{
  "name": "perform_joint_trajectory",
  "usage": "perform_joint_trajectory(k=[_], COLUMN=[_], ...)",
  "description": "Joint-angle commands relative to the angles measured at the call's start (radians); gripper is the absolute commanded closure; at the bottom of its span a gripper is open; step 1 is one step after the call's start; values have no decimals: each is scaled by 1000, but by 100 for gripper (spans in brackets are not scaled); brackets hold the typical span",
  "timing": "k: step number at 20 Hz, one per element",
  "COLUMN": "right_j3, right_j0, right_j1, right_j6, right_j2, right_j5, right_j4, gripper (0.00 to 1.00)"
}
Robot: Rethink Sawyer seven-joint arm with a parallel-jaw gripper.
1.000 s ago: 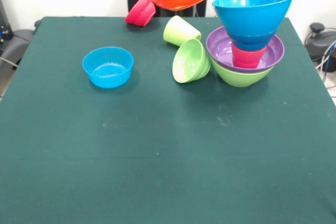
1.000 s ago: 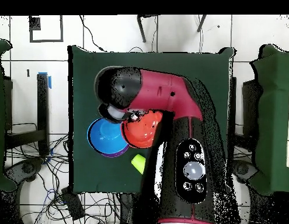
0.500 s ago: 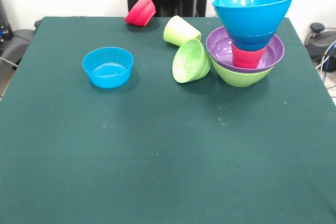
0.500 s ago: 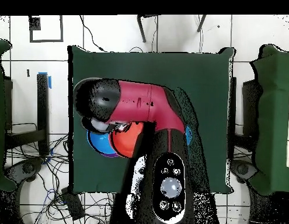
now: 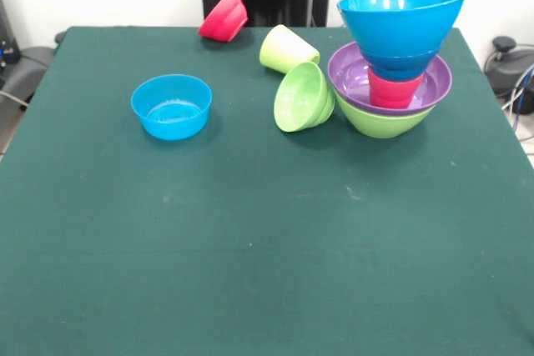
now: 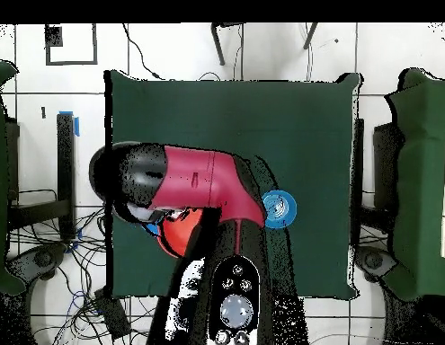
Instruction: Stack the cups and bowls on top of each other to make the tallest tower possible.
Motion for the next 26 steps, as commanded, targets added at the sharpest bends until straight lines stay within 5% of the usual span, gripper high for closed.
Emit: perform_joint_trajectory(k=[1, 9, 17, 26], right_j3=[146, 201, 205, 116], right_j0=[70, 154, 205, 229], right_j1=[5, 71, 107, 145], right_j6=[251, 304, 329, 323], right_j2=[-7, -26, -43, -90], right_j5=[-111, -278, -340, -260], right_j4=[32, 68, 96, 63], gripper=[100, 100, 100, 100])
